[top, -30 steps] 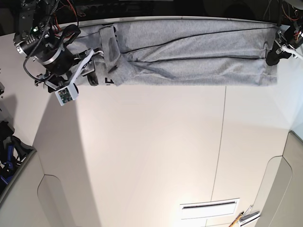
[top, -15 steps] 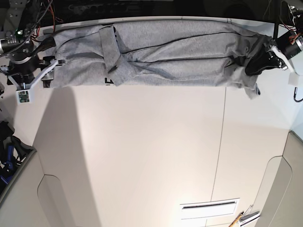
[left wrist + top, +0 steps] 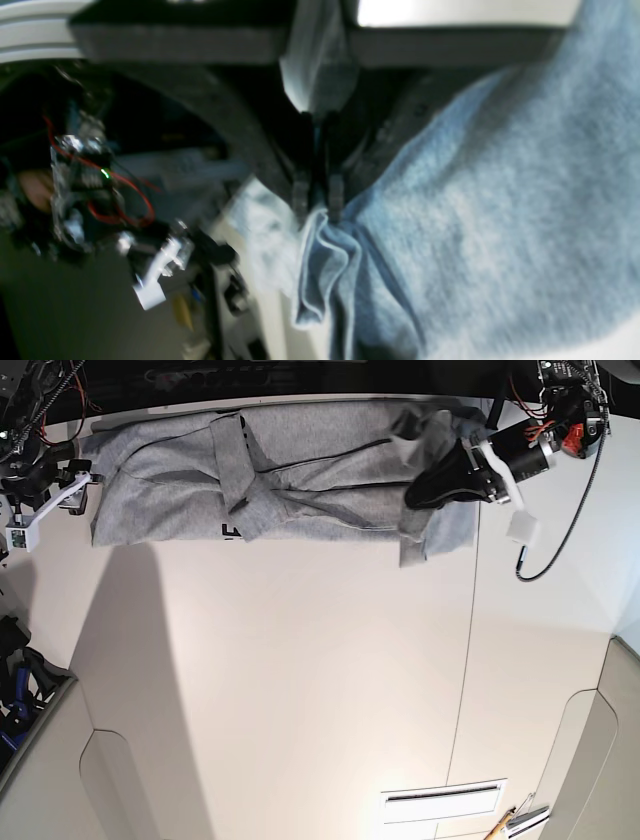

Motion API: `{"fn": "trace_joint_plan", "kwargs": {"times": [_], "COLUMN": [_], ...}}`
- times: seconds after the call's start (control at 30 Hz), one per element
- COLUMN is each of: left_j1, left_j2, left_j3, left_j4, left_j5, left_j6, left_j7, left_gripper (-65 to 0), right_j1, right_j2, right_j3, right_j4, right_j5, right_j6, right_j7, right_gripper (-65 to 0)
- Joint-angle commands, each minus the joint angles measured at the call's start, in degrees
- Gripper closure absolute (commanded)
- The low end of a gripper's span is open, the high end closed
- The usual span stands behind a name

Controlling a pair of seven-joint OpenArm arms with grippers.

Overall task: Fold the T-shirt properly
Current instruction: 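Press the folded end down with the left gripper and release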

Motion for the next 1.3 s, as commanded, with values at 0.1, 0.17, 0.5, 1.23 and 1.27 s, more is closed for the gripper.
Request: {"fn": "trace_joint_plan", "kwargs": {"times": [0.1,0.17,0.5,1.23,1.27], "left_j1": [-2.4,-3.4,-5.5,-5.7,-5.7], "left_j2": [1.8,3.0,3.7,4.3,4.2], "left_j3": [5.1,7.2,15.5,15.8,15.8], "left_j4": [1.1,1.1,1.0,1.0,1.0], "left_j5": [-2.0,-2.0,2.0,2.6,2.6], "left_j6": [-0.5,-0.5,-0.5,-0.5,-0.5], "left_j7": [-1.0,-1.0,-3.7,-3.6,-3.6], "left_gripper": [0.0,0.0,0.0,-23.3,-23.3], "right_j1": [0.3,0.3,0.3,0.3,0.3], "right_j2": [0.8,0.8,0.8,0.8,0.8], "right_j3": [0.4,0.4,0.4,0.4,0.4], "right_j4": [0.7,0.7,0.7,0.7,0.7], "right_j5": [0.5,0.5,2.6,2.8,2.8], "right_j6": [0.1,0.1,0.1,1.3,1.4], "right_j7": [0.9,0.9,0.9,0.9,1.1], "right_gripper": [-34.0,-34.0,-34.0,-33.9,-33.9]}}
